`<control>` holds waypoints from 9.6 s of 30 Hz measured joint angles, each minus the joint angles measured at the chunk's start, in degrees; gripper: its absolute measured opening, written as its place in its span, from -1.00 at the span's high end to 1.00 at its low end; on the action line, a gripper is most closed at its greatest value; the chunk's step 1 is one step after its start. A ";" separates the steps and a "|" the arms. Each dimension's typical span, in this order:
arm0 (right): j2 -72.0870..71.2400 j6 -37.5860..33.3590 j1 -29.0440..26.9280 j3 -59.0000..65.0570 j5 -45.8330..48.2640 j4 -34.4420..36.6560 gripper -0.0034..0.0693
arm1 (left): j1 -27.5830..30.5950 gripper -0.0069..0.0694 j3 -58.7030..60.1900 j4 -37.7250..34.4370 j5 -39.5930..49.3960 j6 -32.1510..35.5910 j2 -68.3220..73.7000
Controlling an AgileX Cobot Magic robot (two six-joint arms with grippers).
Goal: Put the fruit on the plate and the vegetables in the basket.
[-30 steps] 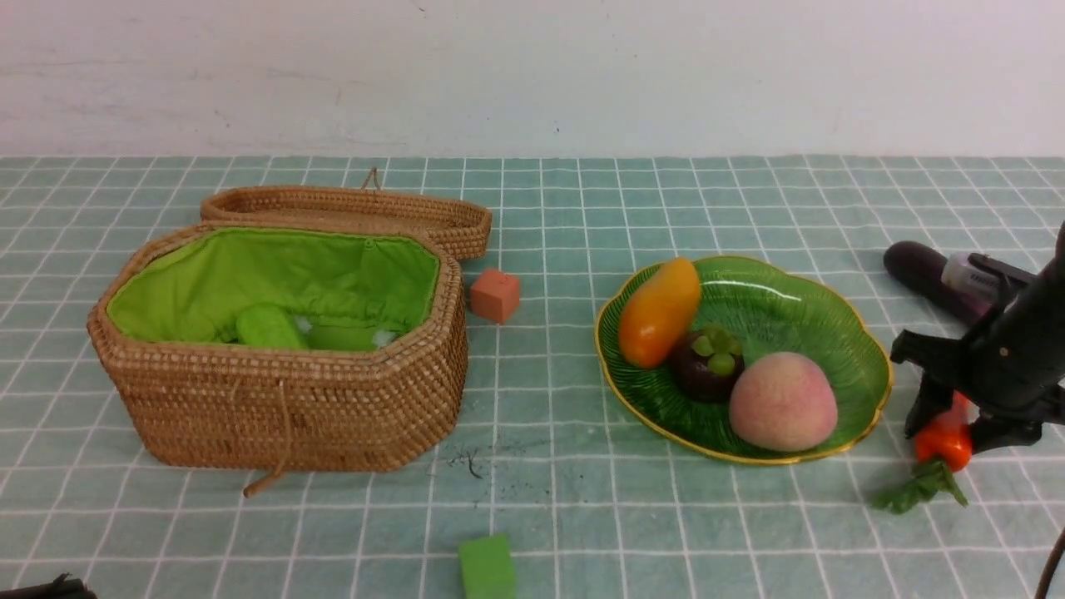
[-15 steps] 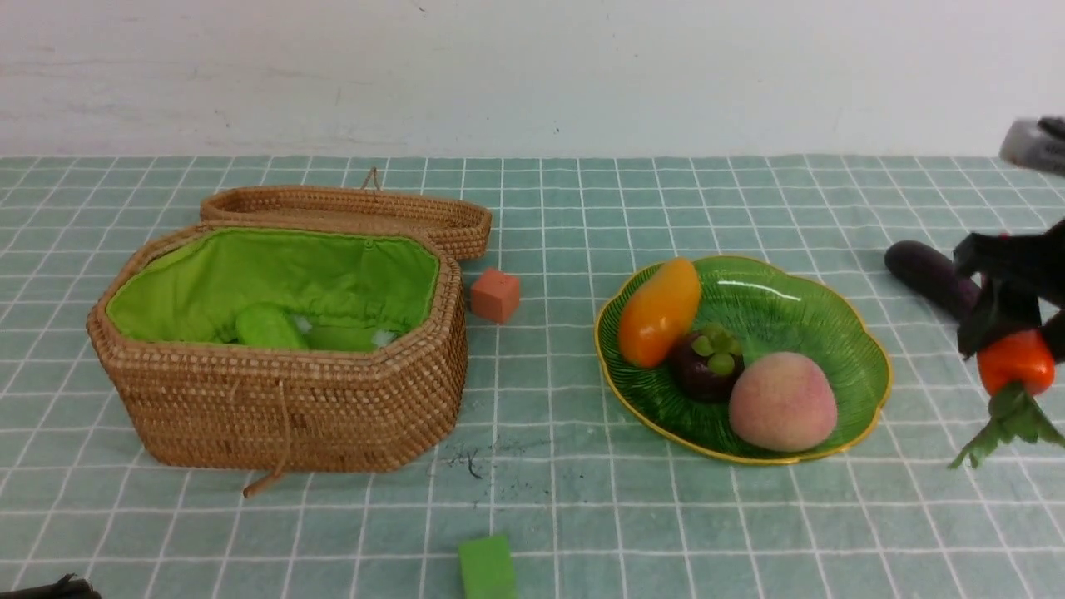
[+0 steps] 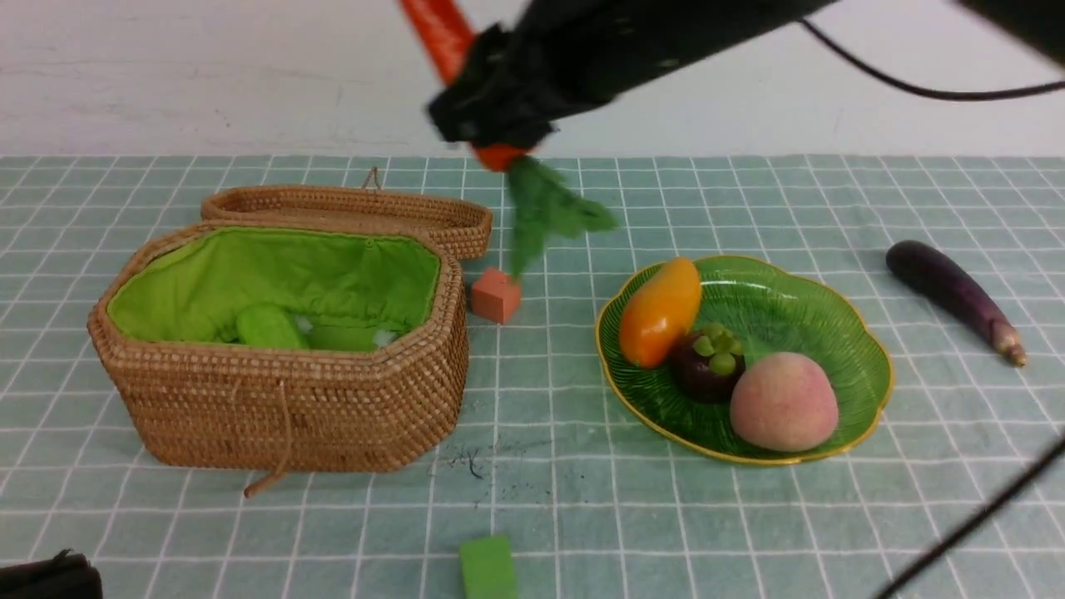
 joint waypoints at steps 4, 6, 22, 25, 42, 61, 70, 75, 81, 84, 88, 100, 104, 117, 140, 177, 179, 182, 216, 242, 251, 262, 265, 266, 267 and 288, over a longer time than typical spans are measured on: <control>8.29 -2.14 2.78 -6.58 -4.45 0.18 -0.13 | 0.00 0.80 0.00 0.17 -0.69 0.00 0.00; 12.57 -2.35 3.60 -9.50 -6.41 0.18 -0.13 | 0.00 0.80 0.00 0.17 -0.90 0.00 0.00; 18.44 3.66 3.94 -13.15 -0.31 -4.52 -0.88 | 0.00 0.80 0.00 0.24 -1.40 0.00 0.00; 11.57 13.79 3.00 -13.20 13.04 -13.99 -0.65 | 0.00 0.80 0.00 0.24 -1.53 0.00 0.00; -3.21 29.28 -28.02 -3.52 30.68 -30.23 0.91 | 0.00 0.77 0.00 0.14 -1.60 0.00 0.00; 13.33 10.63 -49.89 6.80 9.10 -16.68 -0.42 | 0.00 0.74 0.00 0.19 -2.62 0.00 0.00; 22.67 9.50 -49.89 6.80 -1.43 -16.07 -0.54 | 0.00 0.72 0.00 0.24 -2.62 0.00 0.00; 25.15 9.44 -49.91 6.48 -2.53 -14.40 -0.44 | 0.00 0.72 0.00 0.24 -2.68 0.00 0.00; 25.47 9.44 -49.91 6.17 -1.88 -13.38 -0.13 | 0.00 0.70 0.00 0.24 -2.58 0.00 0.00; 25.47 9.75 -49.91 6.11 -1.20 -13.19 -0.05 | 0.00 0.69 0.00 0.47 -2.58 0.00 0.00; 24.64 11.44 -49.91 6.12 1.15 -12.93 -0.05 | 0.00 0.69 0.00 1.70 -2.58 0.00 0.00; 1.63 10.69 -42.45 6.93 14.43 1.86 -0.05 | 0.00 0.67 0.00 3.04 -2.58 0.00 0.00; -4.37 6.05 -34.28 6.26 14.80 6.88 -0.05 | 0.00 0.66 0.00 3.82 -2.58 0.00 0.00; 0.70 -12.75 -2.51 2.35 -2.52 20.98 -0.05 | 0.00 0.66 0.00 7.91 -2.62 -0.05 0.00; 16.53 -26.19 3.17 2.35 -23.73 29.81 -0.43 | 0.00 0.65 0.00 7.65 -2.62 -0.10 0.00; -49.96 44.94 -5.39 44.63 30.64 -19.87 0.90 | 0.00 0.85 18.78 1.25 -21.12 -4.61 -9.76; -53.18 46.02 -5.39 48.00 30.75 -19.70 0.90 | 0.00 0.85 19.16 1.25 -21.13 -4.61 -9.76; -57.06 46.49 -5.39 51.43 31.18 -19.63 0.89 | 0.00 0.85 19.46 1.25 -21.07 -4.61 -9.76; -108.38 36.72 -37.96 114.91 -19.46 -19.84 0.95 | 0.00 0.81 19.52 1.19 -20.58 -4.61 -9.84; -108.40 36.67 -37.96 114.91 -19.27 -19.80 0.94 | 0.00 0.76 19.73 2.72 -21.40 -4.61 -9.84; -108.40 36.67 -37.96 114.91 -19.27 -19.80 0.91 | 19.28 0.85 28.06 0.91 -30.60 -4.55 -15.45; -108.45 36.67 -37.96 114.91 -19.27 -19.68 0.89 | 35.23 0.85 34.93 0.25 -13.27 -4.97 -16.81; -108.45 36.67 -37.96 114.91 -19.27 -19.68 0.88 | 35.41 0.85 34.93 0.25 -12.82 -5.34 -16.81; -108.45 36.67 -37.96 114.91 -19.27 -19.68 0.87 | 35.41 0.85 34.93 0.25 -12.82 -5.68 -16.81; -108.45 36.67 -37.96 114.91 -19.27 -19.68 0.87 | 35.41 0.85 34.93 0.25 -12.88 -5.83 -16.81; -108.45 36.67 -37.96 114.91 -19.27 -19.68 0.81 | 35.46 0.85 34.93 0.25 -12.94 -6.06 -16.81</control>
